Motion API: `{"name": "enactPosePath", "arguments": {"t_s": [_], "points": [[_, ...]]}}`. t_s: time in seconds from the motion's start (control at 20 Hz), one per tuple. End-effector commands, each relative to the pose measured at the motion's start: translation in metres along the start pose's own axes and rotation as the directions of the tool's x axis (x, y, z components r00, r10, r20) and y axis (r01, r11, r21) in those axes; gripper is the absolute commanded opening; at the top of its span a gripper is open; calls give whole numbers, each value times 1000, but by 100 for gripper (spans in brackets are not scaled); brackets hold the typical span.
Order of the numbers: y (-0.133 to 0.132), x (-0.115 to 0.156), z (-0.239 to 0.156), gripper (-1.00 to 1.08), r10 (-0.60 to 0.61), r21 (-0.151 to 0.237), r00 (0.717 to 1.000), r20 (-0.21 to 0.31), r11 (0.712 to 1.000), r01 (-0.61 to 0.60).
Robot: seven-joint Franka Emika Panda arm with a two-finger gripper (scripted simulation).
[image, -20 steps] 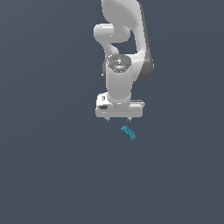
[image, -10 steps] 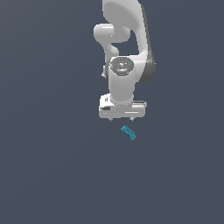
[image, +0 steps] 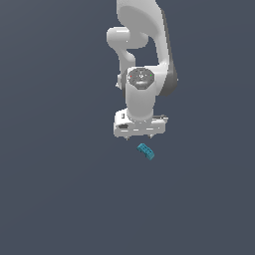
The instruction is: Pick up the object and move it to a goal position.
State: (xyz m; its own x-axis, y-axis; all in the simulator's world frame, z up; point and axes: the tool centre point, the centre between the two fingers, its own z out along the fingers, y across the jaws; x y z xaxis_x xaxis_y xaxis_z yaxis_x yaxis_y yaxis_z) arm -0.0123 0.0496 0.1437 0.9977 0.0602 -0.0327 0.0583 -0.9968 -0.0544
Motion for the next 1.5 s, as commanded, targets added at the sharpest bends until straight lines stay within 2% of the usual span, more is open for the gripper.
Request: {"name": "enactPosePath", "arguments": {"t_s": [0.0,0.2,0.35,0.7,1.05,1.25,1.45], "points": [[-2,1,5,100,-44,-6,999,-1,999,44],[-6,2,15,100,-140,-18,990,-2,990,140],[-11,3,25,100,-230,-28,973,-1,973,230],[-23,5,50,100,-455,-49,891,4,890,454],[-33,5,66,100,-593,-59,805,9,804,592],[-37,5,71,100,-634,-62,773,10,771,633],[-38,5,73,100,-651,-63,759,11,757,651]]}}
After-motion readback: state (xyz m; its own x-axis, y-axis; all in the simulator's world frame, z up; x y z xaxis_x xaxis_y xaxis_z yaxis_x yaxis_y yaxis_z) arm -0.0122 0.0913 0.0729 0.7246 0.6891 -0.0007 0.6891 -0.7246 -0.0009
